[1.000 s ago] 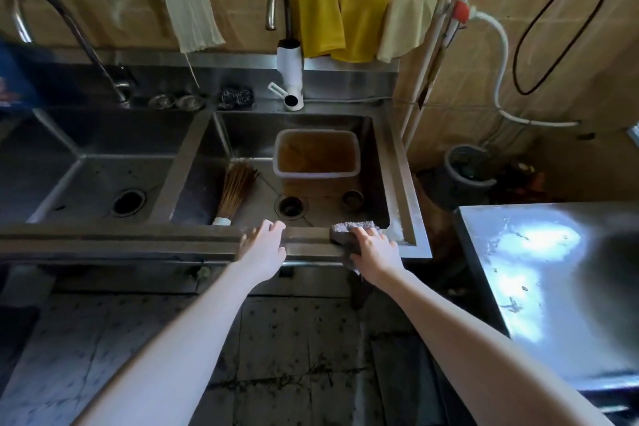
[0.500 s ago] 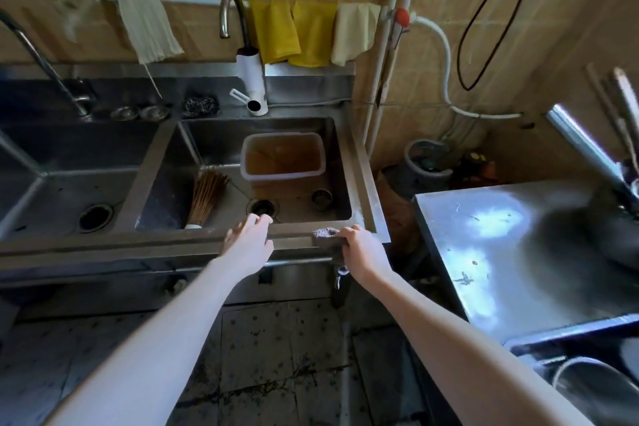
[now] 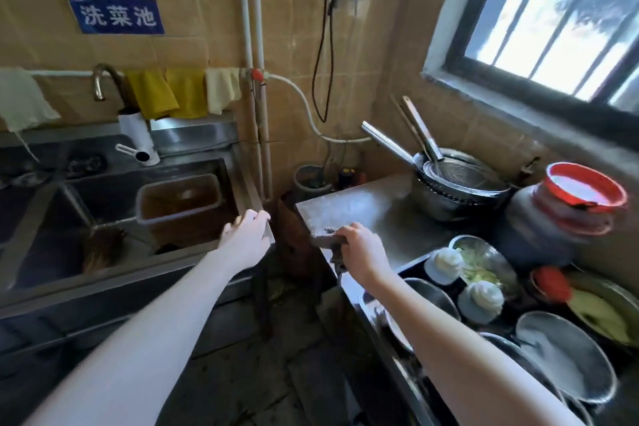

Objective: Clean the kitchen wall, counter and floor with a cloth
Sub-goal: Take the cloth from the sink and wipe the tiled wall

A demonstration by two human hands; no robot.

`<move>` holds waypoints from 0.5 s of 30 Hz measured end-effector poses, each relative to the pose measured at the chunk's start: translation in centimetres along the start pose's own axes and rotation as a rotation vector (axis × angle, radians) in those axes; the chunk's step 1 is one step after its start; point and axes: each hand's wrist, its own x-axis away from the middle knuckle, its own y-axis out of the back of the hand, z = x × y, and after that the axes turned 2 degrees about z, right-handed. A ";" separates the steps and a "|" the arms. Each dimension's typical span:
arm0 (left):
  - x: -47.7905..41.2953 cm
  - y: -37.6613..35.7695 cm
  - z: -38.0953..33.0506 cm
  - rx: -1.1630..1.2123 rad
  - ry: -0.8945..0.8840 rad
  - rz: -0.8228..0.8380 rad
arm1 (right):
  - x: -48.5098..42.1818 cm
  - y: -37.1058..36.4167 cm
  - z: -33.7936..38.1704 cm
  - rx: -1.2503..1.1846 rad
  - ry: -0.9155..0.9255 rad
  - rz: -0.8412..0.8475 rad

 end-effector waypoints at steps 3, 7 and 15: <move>1.0 0.2 -4.8 -0.007 -0.070 -0.007 | 3.4 3.6 -3.1 0.012 -0.054 -0.072; 2.5 0.3 -10.8 -0.022 -0.164 -0.011 | 8.0 7.7 -7.1 0.021 -0.125 -0.163; 6.7 -1.2 -22.9 -0.077 -0.329 -0.028 | 18.0 13.9 -15.1 0.043 -0.231 -0.312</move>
